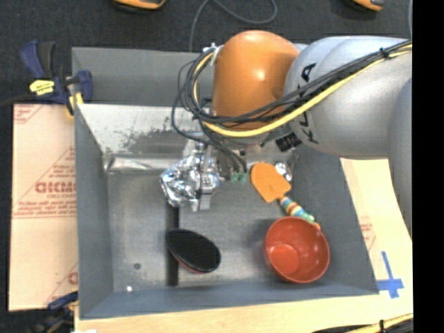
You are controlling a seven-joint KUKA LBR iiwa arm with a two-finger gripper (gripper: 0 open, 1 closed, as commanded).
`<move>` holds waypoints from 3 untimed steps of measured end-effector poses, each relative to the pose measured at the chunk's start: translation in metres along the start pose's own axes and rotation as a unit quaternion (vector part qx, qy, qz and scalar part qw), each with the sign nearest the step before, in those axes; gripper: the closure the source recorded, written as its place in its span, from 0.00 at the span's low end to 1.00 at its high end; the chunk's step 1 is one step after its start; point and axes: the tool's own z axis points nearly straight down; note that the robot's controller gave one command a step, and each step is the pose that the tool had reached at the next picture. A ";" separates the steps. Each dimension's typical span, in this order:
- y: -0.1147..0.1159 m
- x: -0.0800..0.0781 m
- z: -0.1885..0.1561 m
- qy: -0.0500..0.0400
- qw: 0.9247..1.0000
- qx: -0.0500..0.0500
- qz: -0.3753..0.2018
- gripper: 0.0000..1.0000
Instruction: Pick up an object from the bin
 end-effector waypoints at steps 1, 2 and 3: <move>-0.001 -0.002 -0.005 -0.004 1.000 0.000 0.001 0.00; 0.063 -0.010 0.113 -0.001 0.994 0.000 -0.109 1.00; 0.062 -0.012 0.110 -0.004 0.994 -0.001 -0.108 1.00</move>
Offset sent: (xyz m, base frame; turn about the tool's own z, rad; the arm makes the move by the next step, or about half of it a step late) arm 0.0099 0.0634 -0.1106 -0.2198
